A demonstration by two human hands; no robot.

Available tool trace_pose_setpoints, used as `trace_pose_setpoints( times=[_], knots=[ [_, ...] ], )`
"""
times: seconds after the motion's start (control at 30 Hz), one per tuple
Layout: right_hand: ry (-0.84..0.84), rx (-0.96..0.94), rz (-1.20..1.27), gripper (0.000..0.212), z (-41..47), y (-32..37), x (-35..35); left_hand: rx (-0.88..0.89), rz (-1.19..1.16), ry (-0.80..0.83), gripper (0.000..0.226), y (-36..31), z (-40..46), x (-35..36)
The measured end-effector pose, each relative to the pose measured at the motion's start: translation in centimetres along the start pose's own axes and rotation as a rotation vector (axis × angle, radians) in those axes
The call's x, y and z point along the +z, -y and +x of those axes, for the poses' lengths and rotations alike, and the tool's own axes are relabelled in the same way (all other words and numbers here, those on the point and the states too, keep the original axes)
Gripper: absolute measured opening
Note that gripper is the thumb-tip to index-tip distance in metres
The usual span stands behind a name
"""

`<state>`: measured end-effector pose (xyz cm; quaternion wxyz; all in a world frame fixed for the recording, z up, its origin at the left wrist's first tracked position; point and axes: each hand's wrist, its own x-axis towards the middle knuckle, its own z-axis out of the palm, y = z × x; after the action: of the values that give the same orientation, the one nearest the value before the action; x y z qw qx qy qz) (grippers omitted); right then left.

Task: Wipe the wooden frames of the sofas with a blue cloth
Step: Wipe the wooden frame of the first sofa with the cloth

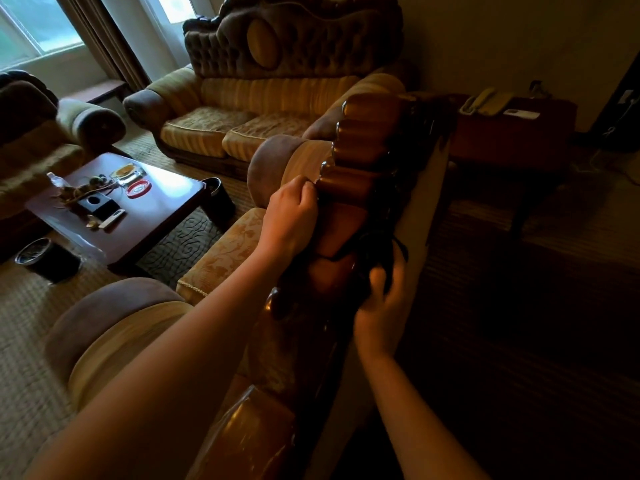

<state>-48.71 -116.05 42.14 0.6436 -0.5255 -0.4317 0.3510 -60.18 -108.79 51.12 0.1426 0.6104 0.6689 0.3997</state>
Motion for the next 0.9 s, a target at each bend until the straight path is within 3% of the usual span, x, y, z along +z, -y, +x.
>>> trace_pose_setpoints(
  times=[0.17,0.27,0.37,0.43,0.5,0.9],
  knots=[
    [0.051,0.005,0.034,0.043,-2.6,1.1,-0.5,0.035,-0.003,0.000,0.029,0.1,-0.3,0.0],
    [0.104,-0.009,0.053,0.051,2.1,2.4,0.3,0.033,-0.020,0.016,0.029,0.0,-0.3,-0.1],
    [0.042,0.075,0.056,0.057,7.5,2.7,1.4,0.029,-0.029,0.027,0.030,0.2,-0.2,-0.1],
    [0.017,0.100,0.029,0.051,8.4,2.1,1.7,0.029,-0.040,0.039,0.029,0.2,-0.1,-0.2],
    [0.002,0.099,0.009,0.042,7.4,1.3,1.6,0.027,-0.052,0.049,0.028,0.2,0.0,-0.1],
    [-0.125,0.080,0.082,0.040,-5.7,2.0,0.5,0.047,-0.114,0.074,0.032,0.0,-0.4,-0.3]
  ],
)
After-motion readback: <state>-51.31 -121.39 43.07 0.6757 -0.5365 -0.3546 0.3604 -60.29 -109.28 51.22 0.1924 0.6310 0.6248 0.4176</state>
